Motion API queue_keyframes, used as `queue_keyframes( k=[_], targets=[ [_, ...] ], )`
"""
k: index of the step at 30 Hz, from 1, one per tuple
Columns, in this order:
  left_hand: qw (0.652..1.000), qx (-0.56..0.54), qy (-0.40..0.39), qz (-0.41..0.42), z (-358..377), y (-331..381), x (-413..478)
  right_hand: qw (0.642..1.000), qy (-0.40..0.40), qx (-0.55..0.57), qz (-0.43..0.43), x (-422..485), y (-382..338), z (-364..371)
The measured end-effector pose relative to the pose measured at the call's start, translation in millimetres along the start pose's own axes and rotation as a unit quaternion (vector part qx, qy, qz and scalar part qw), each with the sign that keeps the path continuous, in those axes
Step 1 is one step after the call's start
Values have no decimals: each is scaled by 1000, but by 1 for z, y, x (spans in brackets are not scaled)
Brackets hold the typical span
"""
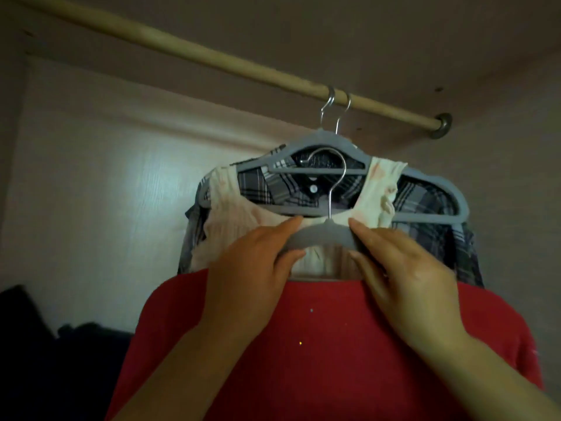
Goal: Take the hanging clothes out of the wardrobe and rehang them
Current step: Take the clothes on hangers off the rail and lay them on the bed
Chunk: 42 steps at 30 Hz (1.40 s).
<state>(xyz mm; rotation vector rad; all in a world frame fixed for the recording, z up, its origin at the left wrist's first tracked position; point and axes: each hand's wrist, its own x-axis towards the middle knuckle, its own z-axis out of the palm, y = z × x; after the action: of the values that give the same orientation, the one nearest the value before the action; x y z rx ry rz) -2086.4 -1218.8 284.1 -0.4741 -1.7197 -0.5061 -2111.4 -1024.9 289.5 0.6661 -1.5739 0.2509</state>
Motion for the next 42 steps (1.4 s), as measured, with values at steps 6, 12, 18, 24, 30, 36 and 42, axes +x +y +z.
queue_keyframes(
  k=[6, 12, 18, 24, 30, 36, 42],
  targets=[
    [993, -23, -100, -62, 4, 54, -100, 997, -57, 29, 47, -99, -20, -59],
    [982, -38, -146, -112, -14, 149, -197, 987, -116, 30, 110, -199, -38, -153],
    [968, -76, -207, -117, -38, 255, -265, 969, -169, 48, 176, -277, -53, -265],
    [959, -117, -234, -105, -62, 332, -305, 953, -177, 34, 242, -321, -72, -363],
    [944, -211, -248, -50, -90, 405, -334, 945, -163, -74, 274, -352, -111, -473],
    [904, -349, -244, 23, -135, 495, -372, 901, -184, -219, 325, -367, -185, -605],
    [813, -495, -294, 88, -200, 615, -399, 817, -195, -358, 407, -361, -272, -756]
  ],
)
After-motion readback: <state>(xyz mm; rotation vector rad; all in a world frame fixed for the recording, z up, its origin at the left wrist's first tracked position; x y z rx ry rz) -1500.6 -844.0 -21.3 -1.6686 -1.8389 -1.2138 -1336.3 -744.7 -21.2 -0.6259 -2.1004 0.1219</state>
